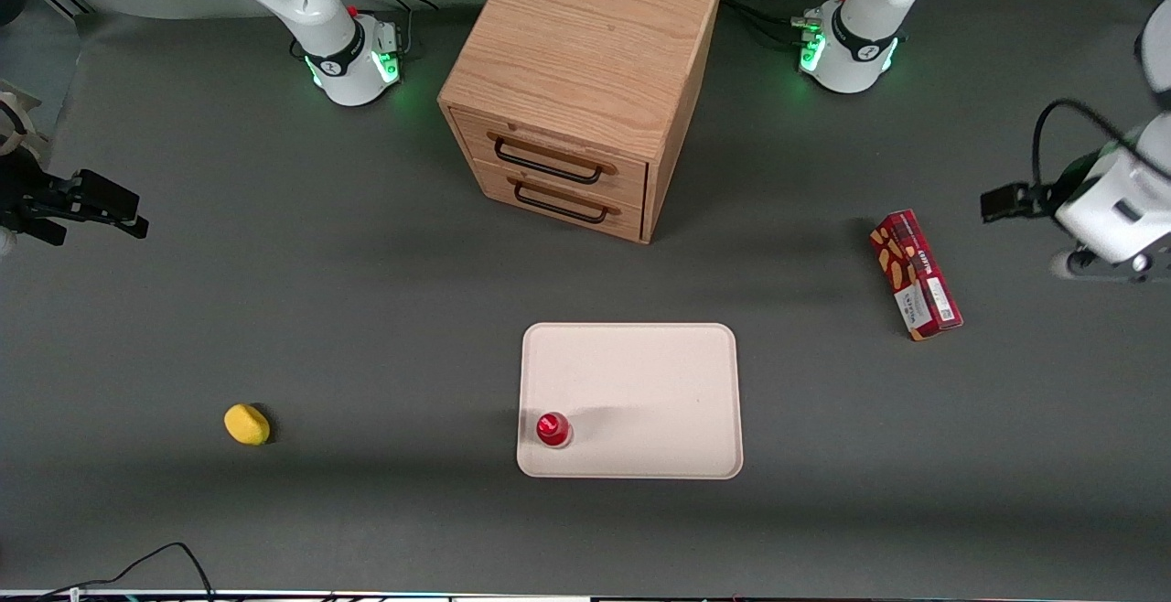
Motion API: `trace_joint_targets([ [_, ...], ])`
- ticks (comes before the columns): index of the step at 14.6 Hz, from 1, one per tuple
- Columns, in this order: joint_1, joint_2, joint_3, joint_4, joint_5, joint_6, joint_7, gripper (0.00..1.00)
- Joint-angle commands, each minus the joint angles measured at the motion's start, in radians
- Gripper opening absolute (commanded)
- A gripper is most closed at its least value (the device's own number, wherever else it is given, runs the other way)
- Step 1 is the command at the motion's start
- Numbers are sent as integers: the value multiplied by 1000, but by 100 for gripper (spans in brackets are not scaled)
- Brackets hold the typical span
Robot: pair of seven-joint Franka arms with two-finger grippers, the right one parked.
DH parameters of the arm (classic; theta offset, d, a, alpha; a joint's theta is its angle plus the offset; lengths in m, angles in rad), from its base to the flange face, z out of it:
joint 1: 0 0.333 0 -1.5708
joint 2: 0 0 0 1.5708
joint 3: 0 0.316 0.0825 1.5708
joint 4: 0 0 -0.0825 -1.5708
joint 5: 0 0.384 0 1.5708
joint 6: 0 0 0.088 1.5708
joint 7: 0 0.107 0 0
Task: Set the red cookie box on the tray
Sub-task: 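Move the left gripper down over the red plaid cookie box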
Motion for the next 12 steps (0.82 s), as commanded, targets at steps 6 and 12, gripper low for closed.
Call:
trace_joint_targets([
  [6, 5, -24, 50, -453, -25, 474, -168, 100],
  [12, 2, 62, 50, -547, -66, 706, -208, 100],
])
